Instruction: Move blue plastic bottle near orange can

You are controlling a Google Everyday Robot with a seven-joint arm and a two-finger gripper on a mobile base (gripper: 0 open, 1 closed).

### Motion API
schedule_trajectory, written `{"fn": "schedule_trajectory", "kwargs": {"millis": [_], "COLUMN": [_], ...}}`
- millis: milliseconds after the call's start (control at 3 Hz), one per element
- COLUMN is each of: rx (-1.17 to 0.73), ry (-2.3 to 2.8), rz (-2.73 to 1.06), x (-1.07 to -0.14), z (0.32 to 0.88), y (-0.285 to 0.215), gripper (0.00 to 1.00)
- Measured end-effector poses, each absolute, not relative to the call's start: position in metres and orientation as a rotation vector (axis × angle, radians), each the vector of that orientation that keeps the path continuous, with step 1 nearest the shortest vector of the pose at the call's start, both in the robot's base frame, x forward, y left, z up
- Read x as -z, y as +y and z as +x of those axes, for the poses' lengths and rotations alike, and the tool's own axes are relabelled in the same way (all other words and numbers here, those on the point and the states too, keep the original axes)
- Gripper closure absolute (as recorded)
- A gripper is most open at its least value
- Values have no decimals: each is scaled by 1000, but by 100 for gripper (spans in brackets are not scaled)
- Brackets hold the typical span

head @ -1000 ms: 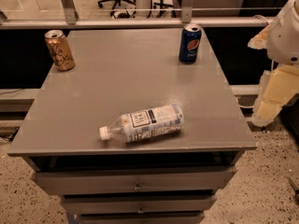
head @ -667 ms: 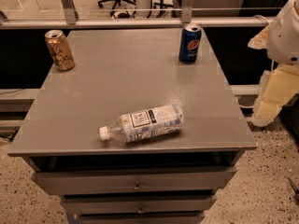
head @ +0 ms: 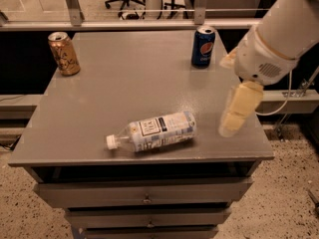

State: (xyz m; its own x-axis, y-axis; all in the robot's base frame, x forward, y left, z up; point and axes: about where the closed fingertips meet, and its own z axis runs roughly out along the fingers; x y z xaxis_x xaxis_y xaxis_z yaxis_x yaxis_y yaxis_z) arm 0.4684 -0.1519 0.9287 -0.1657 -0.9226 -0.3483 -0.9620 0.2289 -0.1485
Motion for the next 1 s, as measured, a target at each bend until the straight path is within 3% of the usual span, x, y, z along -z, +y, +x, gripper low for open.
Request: {"fn": "schedule_trajectory", "kwargs": {"millis": [667, 1000], "rx": [-345, -362], "ry": [2094, 2079], "rz": [-1739, -1722], "x": [-851, -841], "z": [489, 489], "y": [-58, -44], "gripper": [2, 24]}}
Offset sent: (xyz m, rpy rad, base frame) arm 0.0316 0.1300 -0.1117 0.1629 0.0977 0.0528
